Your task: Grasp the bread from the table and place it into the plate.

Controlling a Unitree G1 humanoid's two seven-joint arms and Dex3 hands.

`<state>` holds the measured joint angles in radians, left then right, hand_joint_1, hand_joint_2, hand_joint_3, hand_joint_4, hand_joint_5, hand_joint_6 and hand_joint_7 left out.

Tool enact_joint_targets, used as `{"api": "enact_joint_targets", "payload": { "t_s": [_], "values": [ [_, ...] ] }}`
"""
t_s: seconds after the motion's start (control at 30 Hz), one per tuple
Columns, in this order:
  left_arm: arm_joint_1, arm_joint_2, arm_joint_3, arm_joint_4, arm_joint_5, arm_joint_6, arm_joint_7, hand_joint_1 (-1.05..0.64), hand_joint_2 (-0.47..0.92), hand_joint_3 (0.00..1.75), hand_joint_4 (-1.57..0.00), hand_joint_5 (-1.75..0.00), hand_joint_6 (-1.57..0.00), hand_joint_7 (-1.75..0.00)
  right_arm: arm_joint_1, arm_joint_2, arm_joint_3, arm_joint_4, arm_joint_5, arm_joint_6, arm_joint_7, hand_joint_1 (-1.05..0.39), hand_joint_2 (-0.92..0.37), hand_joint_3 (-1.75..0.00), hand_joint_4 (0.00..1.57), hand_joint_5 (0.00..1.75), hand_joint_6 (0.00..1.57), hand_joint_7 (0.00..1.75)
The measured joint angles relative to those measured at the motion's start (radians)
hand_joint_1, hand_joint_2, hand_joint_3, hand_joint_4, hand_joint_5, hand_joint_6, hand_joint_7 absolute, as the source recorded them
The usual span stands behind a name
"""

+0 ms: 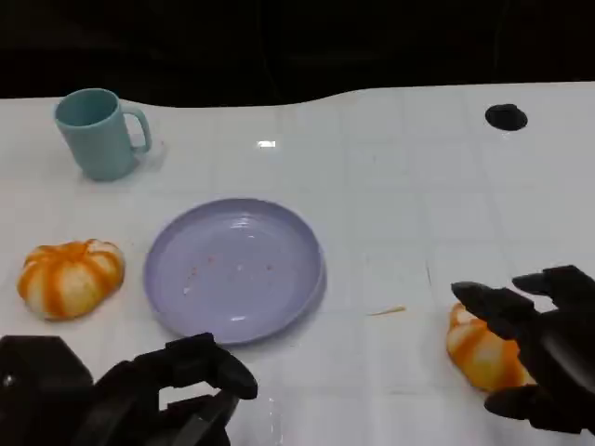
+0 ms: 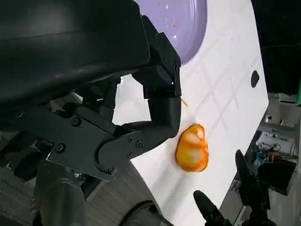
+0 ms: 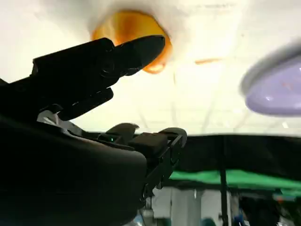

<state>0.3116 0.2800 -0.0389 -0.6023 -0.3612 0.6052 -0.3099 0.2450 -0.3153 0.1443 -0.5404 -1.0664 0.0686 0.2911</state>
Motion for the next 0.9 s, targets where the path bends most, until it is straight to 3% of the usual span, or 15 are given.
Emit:
{"api": "enact_joint_targets", "payload": {
  "t_s": [0.37, 0.63, 0.9],
  "values": [
    [-0.007, -0.010, -0.001, -0.011, -0.001, 0.024, 0.005, -0.34, 0.76, 0.82, -0.68, -1.75, -0.61, -1.46, -0.078, 0.001, 0.058, 0.104, -0.066, 0.058, 0.053, -0.59, -0.87, -0.01, 0.12, 0.45, 0.35, 0.01],
    [-0.009, -0.012, -0.005, -0.018, 0.001, 0.026, 0.005, -0.34, 0.76, 0.82, -0.68, -1.75, -0.61, -1.46, -0.159, 0.001, 0.108, 0.298, -0.086, 0.094, 0.010, -0.60, -0.89, 0.00, 0.15, 0.40, 0.37, 0.01],
    [-0.013, -0.013, -0.007, -0.022, 0.001, 0.031, 0.007, -0.34, 0.76, 0.83, -0.67, -1.75, -0.60, -1.47, -0.206, 0.000, 0.121, 0.421, -0.068, 0.116, -0.032, -0.60, -0.92, -0.01, 0.18, 0.36, 0.38, 0.01]
  ]
}}
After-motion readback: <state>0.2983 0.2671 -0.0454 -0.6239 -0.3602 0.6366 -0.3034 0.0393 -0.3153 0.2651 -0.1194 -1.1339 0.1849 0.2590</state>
